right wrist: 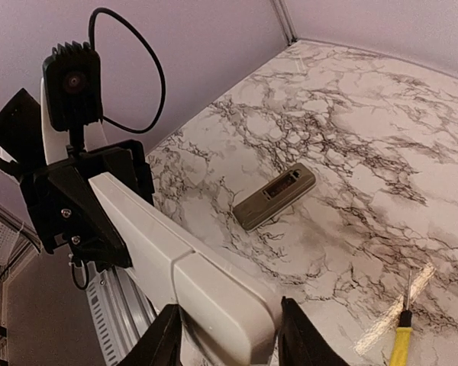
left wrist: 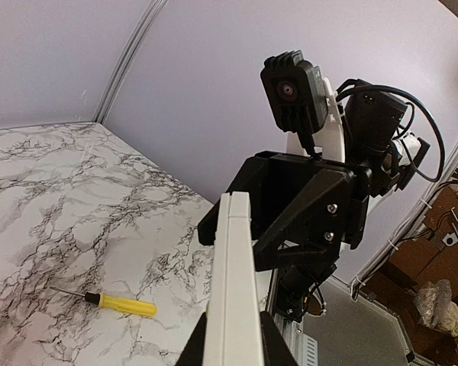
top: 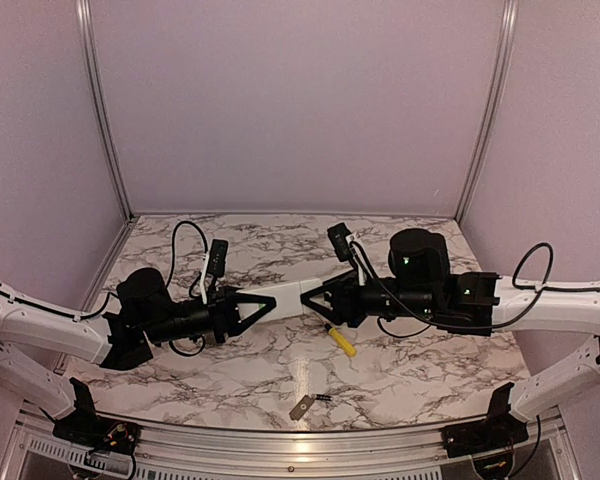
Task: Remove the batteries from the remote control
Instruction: Remove the battery cover from the remote control.
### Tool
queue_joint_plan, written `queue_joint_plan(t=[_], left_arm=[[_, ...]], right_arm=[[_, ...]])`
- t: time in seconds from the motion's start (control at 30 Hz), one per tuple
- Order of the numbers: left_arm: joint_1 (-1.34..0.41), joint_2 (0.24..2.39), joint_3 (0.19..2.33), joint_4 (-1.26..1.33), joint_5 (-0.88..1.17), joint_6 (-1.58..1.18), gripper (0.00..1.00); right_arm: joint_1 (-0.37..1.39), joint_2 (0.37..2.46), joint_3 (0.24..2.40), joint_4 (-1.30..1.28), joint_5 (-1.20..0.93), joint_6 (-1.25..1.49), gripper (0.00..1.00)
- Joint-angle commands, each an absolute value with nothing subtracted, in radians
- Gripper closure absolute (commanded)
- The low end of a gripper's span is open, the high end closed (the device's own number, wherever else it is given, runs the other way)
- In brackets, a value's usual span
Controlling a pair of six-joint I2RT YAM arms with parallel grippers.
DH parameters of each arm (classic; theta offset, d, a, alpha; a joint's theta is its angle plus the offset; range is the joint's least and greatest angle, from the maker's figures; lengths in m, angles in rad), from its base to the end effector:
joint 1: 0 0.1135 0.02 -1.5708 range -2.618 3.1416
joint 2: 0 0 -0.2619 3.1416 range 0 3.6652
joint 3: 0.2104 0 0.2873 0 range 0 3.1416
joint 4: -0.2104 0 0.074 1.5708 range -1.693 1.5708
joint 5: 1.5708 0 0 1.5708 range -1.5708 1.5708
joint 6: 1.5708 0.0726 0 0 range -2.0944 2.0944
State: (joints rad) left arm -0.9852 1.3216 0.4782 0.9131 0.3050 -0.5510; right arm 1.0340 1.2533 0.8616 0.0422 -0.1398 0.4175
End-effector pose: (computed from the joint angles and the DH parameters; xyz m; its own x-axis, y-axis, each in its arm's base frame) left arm 0.1642 -0.2870 0.2073 -0.4701 -0.1947 -0.8609 0.8385 0.2061 -0.5044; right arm 0.1743 0.3127 0.2606 -0.5323 -0.1093 -0.8395 -0.7681 0.4794 0.4246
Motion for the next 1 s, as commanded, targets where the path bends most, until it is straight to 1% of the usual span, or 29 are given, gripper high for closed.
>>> queue_joint_plan(t=[0.0, 0.07, 0.17, 0.27, 0.5, 0.73, 0.97], left_arm=[[-0.995, 1.305, 0.518, 0.927, 0.311, -0.531, 1.00], [-0.994, 1.307, 0.518, 0.925, 0.308, -0.529, 1.00], [-0.994, 1.306, 0.518, 0.923, 0.306, -0.529, 1.00], [-0.994, 1.305, 0.518, 0.921, 0.302, -0.526, 1.00], [-0.994, 1.306, 0.520, 0.917, 0.304, -0.526, 1.00], [-0.994, 1.302, 0.520, 0.913, 0.300, -0.522, 1.00], [-0.994, 1.304, 0.521, 0.910, 0.296, -0.520, 1.00]], right_arm=[[1.041, 1.264, 0.897, 0.040, -0.132, 0.427, 0.55], [1.040, 1.257, 0.905, 0.025, -0.131, 0.429, 0.52], [1.043, 1.247, 0.914, 0.005, -0.115, 0.430, 0.51], [1.047, 1.238, 0.923, -0.035, -0.095, 0.427, 0.51], [1.052, 1.251, 0.925, -0.036, -0.069, 0.430, 0.51], [1.052, 1.233, 0.930, -0.081, 0.047, 0.427, 0.51], [1.052, 1.243, 0.939, -0.082, 0.018, 0.428, 0.52]])
